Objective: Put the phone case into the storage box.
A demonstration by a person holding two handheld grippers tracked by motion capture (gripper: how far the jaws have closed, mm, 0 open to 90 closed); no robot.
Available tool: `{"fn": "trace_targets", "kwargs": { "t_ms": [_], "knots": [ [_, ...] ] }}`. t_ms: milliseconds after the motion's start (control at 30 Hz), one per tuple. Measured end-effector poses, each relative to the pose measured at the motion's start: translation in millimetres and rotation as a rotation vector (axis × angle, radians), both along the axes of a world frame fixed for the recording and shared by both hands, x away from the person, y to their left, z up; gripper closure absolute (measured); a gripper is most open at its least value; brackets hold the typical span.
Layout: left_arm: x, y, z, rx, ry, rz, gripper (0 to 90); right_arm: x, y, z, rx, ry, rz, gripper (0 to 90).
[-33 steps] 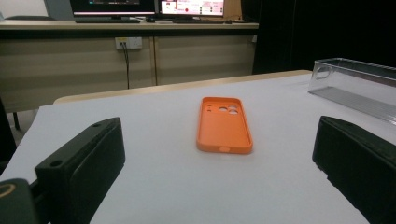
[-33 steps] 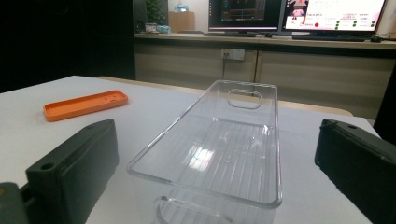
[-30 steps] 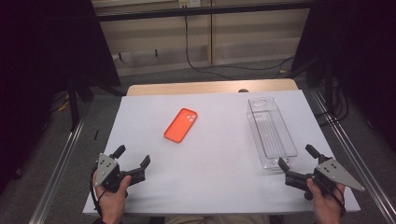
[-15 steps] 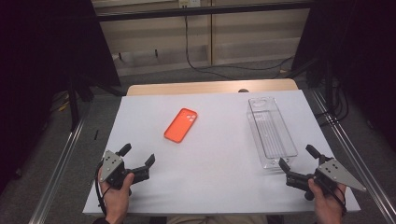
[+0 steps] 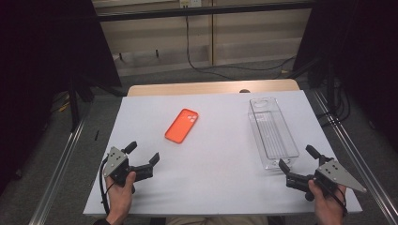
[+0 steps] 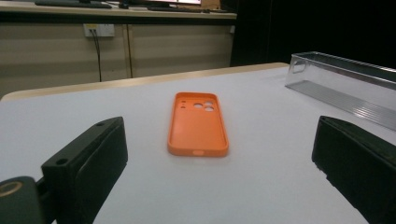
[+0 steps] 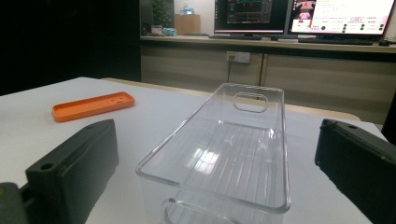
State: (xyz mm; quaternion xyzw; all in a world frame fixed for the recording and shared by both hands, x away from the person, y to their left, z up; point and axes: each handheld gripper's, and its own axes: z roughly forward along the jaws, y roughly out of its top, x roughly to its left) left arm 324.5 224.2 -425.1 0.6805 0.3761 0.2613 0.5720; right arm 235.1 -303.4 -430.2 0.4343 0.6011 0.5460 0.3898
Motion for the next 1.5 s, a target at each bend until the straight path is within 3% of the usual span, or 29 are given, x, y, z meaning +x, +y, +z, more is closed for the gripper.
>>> {"fn": "trace_targets", "kwargs": {
  "t_ms": [367, 467, 567, 767, 1033, 1500],
  "knots": [
    [8.4, -9.5, 0.6, 0.014, -0.006, -0.054, 3.3, 0.5, -0.2, -0.4, 0.001, 0.004, -0.002, 0.0],
    [10.8, -17.5, -0.4, 0.004, 0.026, -0.060, 3.1, 0.7, 0.3, -0.3, 0.000, 0.005, -0.001, 0.0],
    [12.6, -21.3, 0.0, 0.021, 0.009, -0.074, 3.4, 0.9, -0.2, -0.4, 0.001, 0.004, -0.002, 0.0],
    [21.4, -24.6, -0.2, 0.013, 0.003, -0.068, 3.2, 1.5, 0.2, -0.7, -0.002, 0.002, 0.002, 0.0],
    [31.5, -34.6, 1.4, 0.062, -0.016, -0.078, 3.0, 1.2, 0.6, -0.5, 0.001, 0.002, 0.002, 0.0],
    [58.4, -39.5, 2.8, 0.062, 0.011, -0.079, 2.5, 1.8, 0.3, -0.6, 0.001, 0.002, 0.004, 0.0]
  ]
}}
